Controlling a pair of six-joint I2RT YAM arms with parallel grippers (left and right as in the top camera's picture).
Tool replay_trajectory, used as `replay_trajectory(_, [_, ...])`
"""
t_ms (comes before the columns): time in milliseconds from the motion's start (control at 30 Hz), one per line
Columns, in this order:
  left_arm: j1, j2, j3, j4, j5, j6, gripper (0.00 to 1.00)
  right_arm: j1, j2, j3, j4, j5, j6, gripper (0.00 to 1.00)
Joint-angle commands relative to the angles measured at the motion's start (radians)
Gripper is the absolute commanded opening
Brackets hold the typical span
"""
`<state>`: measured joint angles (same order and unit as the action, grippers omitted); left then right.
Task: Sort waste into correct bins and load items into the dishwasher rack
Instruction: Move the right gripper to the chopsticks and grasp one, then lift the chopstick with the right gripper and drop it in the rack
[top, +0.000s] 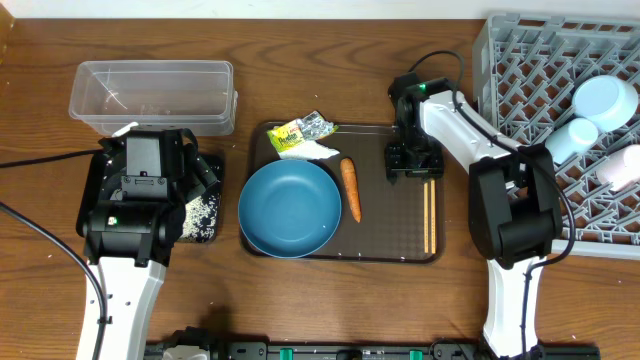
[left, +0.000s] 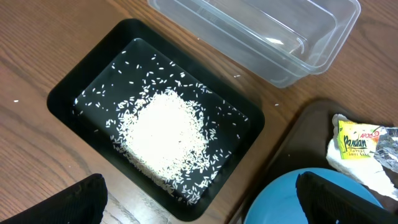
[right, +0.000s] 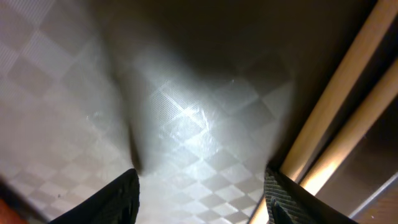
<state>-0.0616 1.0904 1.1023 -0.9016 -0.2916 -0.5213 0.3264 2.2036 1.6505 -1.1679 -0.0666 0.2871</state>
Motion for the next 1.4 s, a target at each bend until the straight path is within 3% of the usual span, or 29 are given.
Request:
replay_trajectory(0, [0.004, 0.0, 0.015, -0.003, -0.013, -0.008, 1.0, -0.005, -0.106, 0.025, -0.009, 0.002, -0.031, 0.66])
replay_trajectory(333, [0.004, 0.0, 0.015, -0.003, -0.013, -0.008, 1.0, -0.01, -0.14, -0.039, 0.022, 0.037, -0.009, 0.73])
replay_trajectory(667, [0.004, 0.0, 0.015, -0.003, -0.013, -0.008, 1.0, -0.056, -0.14, -0.193, 0.139, 0.032, 0.015, 0.72])
replay_trajectory(1367, [0.004, 0.0, 0.015, -0.003, -0.013, -0.008, 1.0, -0.042, -0.139, -0.22, 0.199, -0.009, 0.042, 0.7])
